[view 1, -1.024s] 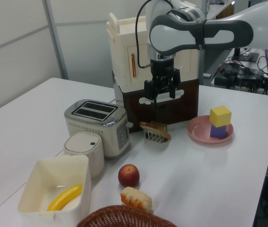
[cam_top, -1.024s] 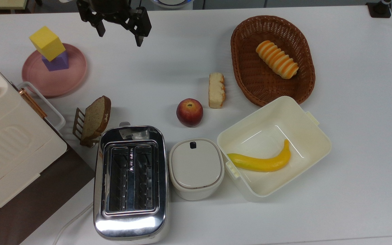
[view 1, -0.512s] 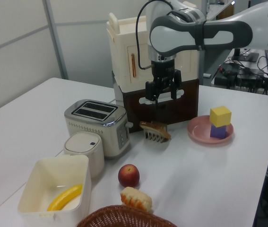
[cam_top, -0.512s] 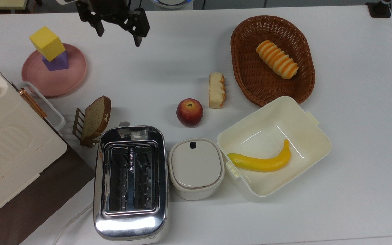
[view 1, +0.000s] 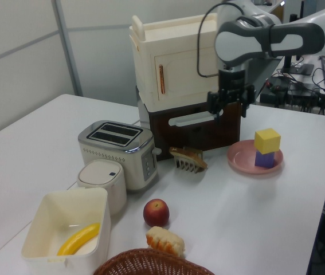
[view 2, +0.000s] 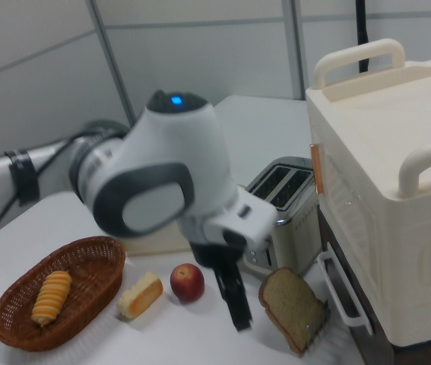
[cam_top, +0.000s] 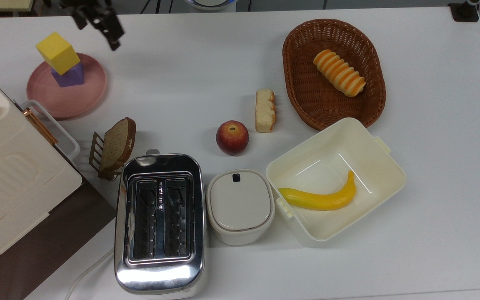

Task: Put the yellow cube on the table
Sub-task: 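Move the open gripper over the yellow cube on the pink plate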

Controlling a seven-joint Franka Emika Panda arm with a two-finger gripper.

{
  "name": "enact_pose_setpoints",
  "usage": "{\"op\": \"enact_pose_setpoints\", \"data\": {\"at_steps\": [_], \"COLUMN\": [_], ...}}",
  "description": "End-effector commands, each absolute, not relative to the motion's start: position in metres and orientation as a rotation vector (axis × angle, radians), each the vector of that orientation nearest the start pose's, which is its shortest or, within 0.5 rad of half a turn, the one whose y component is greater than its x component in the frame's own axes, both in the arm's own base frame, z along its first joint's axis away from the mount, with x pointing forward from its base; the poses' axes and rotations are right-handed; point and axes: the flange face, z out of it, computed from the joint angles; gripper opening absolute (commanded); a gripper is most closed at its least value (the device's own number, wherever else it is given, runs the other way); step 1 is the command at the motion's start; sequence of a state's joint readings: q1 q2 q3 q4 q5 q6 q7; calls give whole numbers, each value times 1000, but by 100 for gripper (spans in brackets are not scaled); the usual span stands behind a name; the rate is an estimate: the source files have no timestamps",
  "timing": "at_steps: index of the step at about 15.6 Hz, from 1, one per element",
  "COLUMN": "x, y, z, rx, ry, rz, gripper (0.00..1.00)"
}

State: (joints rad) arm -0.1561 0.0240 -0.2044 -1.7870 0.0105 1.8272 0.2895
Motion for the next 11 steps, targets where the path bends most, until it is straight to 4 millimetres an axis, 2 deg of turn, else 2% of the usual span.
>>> {"op": "enact_pose_setpoints", "data": {"at_steps": [1,3,6,8,11], "x": [498,487,473,467,467], "y": [-261,-286,-311,-327,-332], "z": [508,492,465,459,440], "rx": [-2910,-2926,-2965,-2983,-3003], "ry": [1190,1174,1117,1104,1084], "rz": [-119,-130,-133,-141,-147], "gripper": [100,100,100,100,100]}}
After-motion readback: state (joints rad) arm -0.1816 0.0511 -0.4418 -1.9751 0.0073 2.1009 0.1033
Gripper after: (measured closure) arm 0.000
